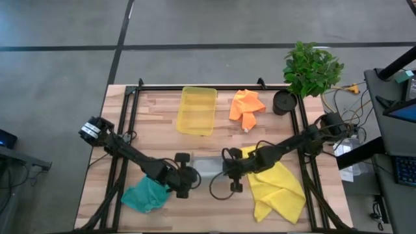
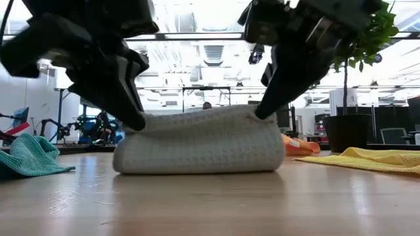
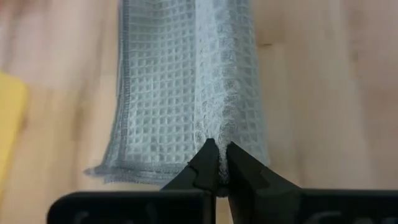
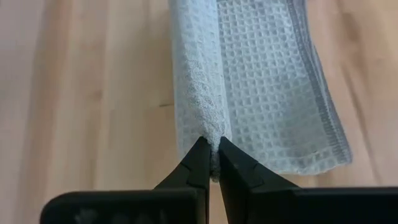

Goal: Fold microfiber towels
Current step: Fold the gray microfiber cloth

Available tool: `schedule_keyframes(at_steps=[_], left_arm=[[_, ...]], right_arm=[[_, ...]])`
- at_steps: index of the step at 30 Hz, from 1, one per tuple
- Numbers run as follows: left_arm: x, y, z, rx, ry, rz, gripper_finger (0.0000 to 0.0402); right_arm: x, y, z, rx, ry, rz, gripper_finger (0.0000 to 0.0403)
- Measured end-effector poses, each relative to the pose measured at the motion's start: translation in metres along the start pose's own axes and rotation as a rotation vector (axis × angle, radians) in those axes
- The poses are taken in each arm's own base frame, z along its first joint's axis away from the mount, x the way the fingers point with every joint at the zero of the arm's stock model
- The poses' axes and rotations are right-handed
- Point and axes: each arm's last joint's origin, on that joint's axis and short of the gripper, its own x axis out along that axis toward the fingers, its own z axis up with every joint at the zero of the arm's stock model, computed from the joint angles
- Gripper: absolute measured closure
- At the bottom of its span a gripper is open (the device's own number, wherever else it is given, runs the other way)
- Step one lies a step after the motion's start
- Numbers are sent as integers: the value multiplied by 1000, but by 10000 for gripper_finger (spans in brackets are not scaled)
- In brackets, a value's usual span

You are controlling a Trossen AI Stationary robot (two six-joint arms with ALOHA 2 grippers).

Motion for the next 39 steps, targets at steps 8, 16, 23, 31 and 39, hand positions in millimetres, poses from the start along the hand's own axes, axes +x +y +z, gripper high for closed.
schedule_keyframes(at_steps=[8,16,23,31,39], left_arm=[[2,7,2,29,20,-38,401],[-16,-8,16,42,-17,-604,401],[-24,2,12,-30,-48,-301,401],[-25,6,7,-9,-2,-276,401],[-14,3,-1,4,52,-261,401]], right_arm=[[2,-23,8,25,23,50,390],[-6,8,9,-29,62,469,390],[-5,7,4,27,61,295,390],[-2,-6,8,34,37,232,390],[-1,-16,12,10,20,209,390]])
